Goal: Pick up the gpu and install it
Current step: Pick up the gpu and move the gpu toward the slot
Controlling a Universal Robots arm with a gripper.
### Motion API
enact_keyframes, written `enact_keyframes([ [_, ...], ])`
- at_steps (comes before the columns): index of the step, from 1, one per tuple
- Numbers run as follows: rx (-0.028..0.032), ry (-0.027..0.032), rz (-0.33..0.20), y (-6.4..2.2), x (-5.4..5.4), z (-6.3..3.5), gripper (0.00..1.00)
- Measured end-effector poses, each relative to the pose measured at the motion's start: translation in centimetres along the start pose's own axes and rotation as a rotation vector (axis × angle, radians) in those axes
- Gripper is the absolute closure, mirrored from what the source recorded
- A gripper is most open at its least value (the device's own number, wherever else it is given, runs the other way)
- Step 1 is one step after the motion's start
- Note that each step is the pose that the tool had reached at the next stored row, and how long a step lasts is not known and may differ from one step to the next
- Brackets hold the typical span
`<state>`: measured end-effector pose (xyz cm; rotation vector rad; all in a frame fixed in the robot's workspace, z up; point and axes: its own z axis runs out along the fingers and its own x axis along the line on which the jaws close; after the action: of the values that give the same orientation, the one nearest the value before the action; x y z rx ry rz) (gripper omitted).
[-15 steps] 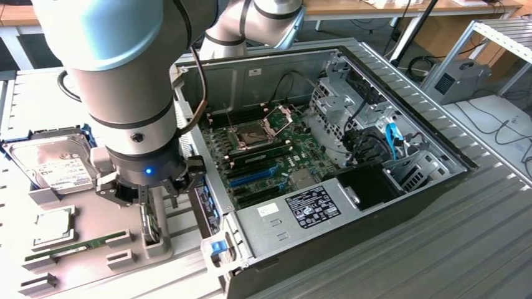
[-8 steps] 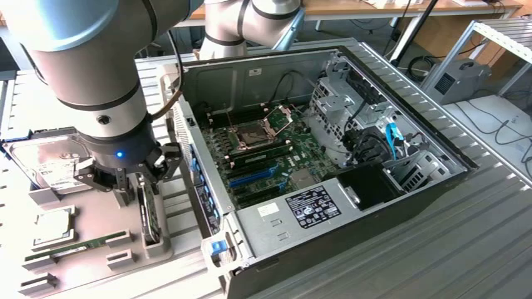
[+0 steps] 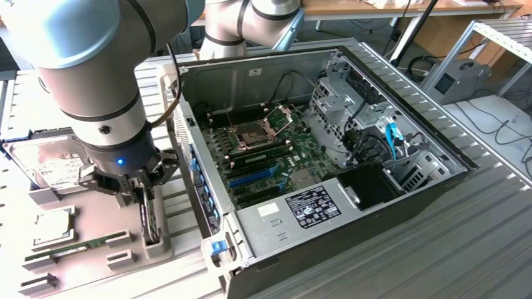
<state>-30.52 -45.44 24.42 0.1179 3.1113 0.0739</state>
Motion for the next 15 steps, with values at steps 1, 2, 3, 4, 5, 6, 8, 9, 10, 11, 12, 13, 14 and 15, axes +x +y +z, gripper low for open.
enact_keyframes([
  [1, 0.0, 0.0, 0.0, 0.0, 0.0, 0.0, 0.74],
  [2, 0.0, 0.0, 0.0, 0.0, 0.0, 0.0, 0.74],
  [3, 0.0, 0.0, 0.0, 0.0, 0.0, 0.0, 0.74],
  [4, 0.0, 0.0, 0.0, 0.0, 0.0, 0.0, 0.74],
  [5, 0.0, 0.0, 0.0, 0.0, 0.0, 0.0, 0.74],
  [6, 0.0, 0.0, 0.0, 0.0, 0.0, 0.0, 0.74],
  [8, 0.0, 0.0, 0.0, 0.0, 0.0, 0.0, 0.74],
  [9, 0.0, -0.0001, 0.0, 0.0, 0.0, 0.0, 0.74],
  [10, 0.0, -0.0001, 0.0, 0.0, 0.0, 0.0, 0.74],
  [11, 0.0, 0.0, 0.0, 0.0, 0.0, 0.0, 0.74],
  [12, 0.0, 0.0, 0.0, 0.0, 0.0, 0.0, 0.74],
  [13, 0.0, 0.0, 0.0, 0.0, 0.0, 0.0, 0.74],
  [14, 0.0, 0.0, 0.0, 0.0, 0.0, 0.0, 0.74],
  [15, 0.0, 0.0, 0.0, 0.0, 0.0, 0.0, 0.74],
])
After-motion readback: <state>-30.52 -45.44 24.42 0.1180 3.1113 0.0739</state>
